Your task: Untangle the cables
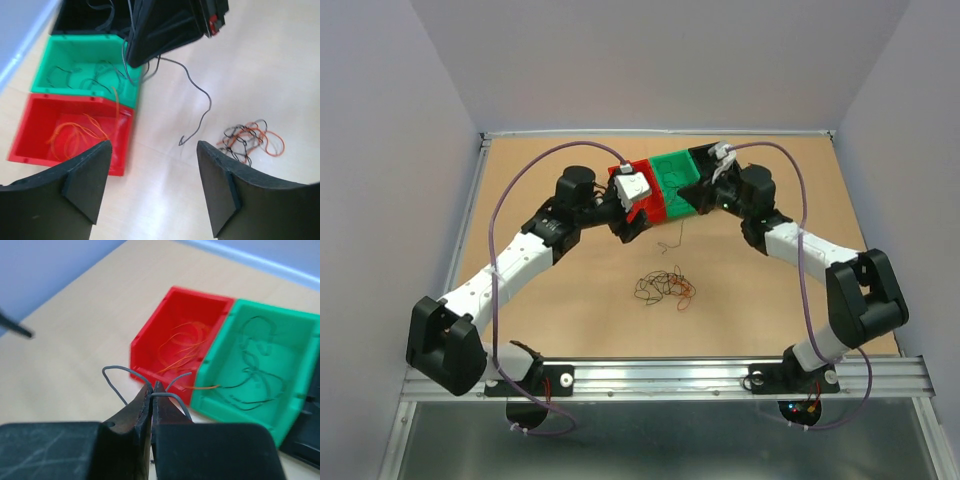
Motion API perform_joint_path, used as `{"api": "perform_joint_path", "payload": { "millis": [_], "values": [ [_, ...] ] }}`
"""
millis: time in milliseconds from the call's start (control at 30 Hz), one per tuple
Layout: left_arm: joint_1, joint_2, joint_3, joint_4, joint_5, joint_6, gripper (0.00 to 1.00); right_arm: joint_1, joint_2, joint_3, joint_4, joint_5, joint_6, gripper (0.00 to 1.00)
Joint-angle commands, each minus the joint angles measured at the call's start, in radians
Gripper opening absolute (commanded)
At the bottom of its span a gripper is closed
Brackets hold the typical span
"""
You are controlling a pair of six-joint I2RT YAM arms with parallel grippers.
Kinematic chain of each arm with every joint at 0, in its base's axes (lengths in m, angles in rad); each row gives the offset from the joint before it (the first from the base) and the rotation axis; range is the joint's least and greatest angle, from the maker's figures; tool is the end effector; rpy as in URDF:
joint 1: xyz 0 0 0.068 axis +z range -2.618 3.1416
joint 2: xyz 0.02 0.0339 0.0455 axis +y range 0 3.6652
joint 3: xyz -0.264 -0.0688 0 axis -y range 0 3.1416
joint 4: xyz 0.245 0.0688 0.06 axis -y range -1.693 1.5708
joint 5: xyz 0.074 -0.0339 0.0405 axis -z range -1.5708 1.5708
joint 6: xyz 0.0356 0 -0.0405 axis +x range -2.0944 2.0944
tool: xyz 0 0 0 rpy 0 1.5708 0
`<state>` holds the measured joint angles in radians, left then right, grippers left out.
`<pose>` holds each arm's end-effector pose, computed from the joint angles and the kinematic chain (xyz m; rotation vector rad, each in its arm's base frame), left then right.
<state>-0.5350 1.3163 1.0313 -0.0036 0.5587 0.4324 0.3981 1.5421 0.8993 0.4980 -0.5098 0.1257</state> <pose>0.2531 -0.1719 0.3280 1.1872 1.4251 -0.5890 0.3145 0.1511 0.2634 -0.6189 1.6551 0.8198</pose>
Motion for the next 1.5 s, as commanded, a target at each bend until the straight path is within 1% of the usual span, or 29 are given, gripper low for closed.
{"api": "perform_joint_path", "payload": {
  "millis": [0, 67, 167, 300, 367, 533, 733, 1000, 1133, 1300, 1467],
  "values": [
    [0.024, -0.057, -0.019, 0.125, -0.029, -0.043, 0.83, -0.094, 0.001, 0.131, 0.043, 0.050, 0.170, 0.00],
    [0.029, -0.057, -0.022, 0.128, -0.025, -0.044, 0.84, -0.120, 0.000, 0.170, 0.043, 0.036, 0.213, 0.01],
    [0.029, -0.042, -0.020, 0.125, -0.014, -0.043, 0.84, -0.155, 0.001, 0.214, 0.040, 0.057, 0.261, 0.00],
    [0.029, -0.012, -0.008, 0.111, -0.006, -0.034, 0.84, -0.209, 0.010, 0.246, 0.040, 0.091, 0.284, 0.00],
    [0.029, 0.000, -0.002, 0.105, 0.001, -0.034, 0.83, -0.238, 0.027, 0.262, 0.039, 0.106, 0.298, 0.01],
    [0.029, 0.008, 0.000, 0.103, 0.006, -0.032, 0.84, -0.283, 0.108, 0.378, 0.030, 0.094, 0.319, 0.00],
    [0.029, 0.004, -0.002, 0.102, 0.006, -0.029, 0.84, -0.292, 0.223, 0.480, 0.033, 0.132, 0.253, 0.01],
    [0.029, 0.008, -0.007, 0.097, 0.010, -0.023, 0.83, -0.295, 0.328, 0.576, 0.033, 0.275, 0.161, 0.01],
    [0.029, 0.014, -0.005, 0.094, 0.014, -0.020, 0.83, -0.294, 0.371, 0.566, 0.050, 0.284, 0.147, 0.00],
    [0.029, 0.020, 0.000, 0.093, 0.012, -0.020, 0.83, -0.286, 0.407, 0.501, 0.073, 0.372, 0.091, 0.01],
    [0.029, 0.031, 0.004, 0.086, 0.018, -0.020, 0.83, -0.272, 0.449, 0.463, 0.073, 0.410, 0.052, 0.01]
  ]
}}
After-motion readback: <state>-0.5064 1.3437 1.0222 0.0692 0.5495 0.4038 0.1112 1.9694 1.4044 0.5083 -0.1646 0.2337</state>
